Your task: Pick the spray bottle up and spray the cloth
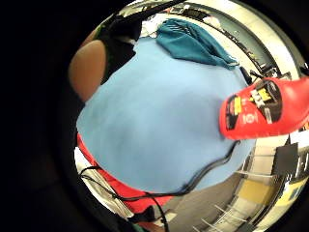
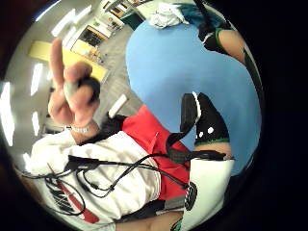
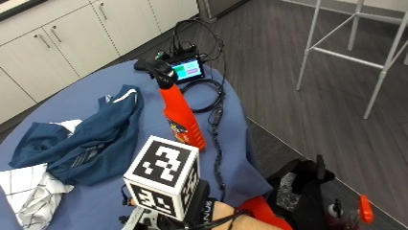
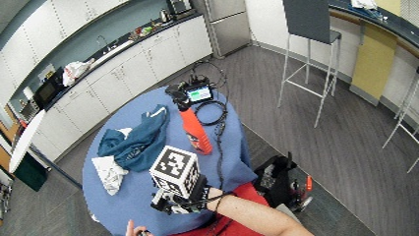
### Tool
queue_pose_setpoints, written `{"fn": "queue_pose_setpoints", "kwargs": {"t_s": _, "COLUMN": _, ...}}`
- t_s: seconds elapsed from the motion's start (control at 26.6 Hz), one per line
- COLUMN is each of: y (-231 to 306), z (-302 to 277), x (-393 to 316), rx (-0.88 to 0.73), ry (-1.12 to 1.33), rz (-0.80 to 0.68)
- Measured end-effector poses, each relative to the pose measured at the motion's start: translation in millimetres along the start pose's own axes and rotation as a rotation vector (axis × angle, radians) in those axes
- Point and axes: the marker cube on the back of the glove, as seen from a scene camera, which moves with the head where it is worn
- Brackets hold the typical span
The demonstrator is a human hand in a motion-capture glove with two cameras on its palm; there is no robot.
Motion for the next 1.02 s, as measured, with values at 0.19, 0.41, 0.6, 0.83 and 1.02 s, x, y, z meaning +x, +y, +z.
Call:
{"fn": "queue_pose_setpoints", "kwargs": {"t_s": 0.19, "y": 27.9, "z": -2.3, "x": -13.0, "rx": 0.055, "ry": -0.032, "rz": -0.049}}
{"fn": "queue_pose_setpoints", "kwargs": {"t_s": 0.41, "y": 89.5, "z": -12.5, "x": -50.4, "rx": 0.110, "ry": -0.136, "rz": -0.044}}
{"fn": "queue_pose_setpoints", "kwargs": {"t_s": 0.6, "y": 109.4, "z": -24.7, "x": -73.7, "rx": 0.124, "ry": -0.137, "rz": -0.067}}
{"fn": "queue_pose_setpoints", "kwargs": {"t_s": 0.83, "y": 108.7, "z": -39.8, "x": -46.4, "rx": 0.183, "ry": -0.166, "rz": 0.047}}
{"fn": "queue_pose_setpoints", "kwargs": {"t_s": 1.02, "y": 111.7, "z": -54.9, "x": 0.8, "rx": 0.275, "ry": -0.216, "rz": 0.211}}
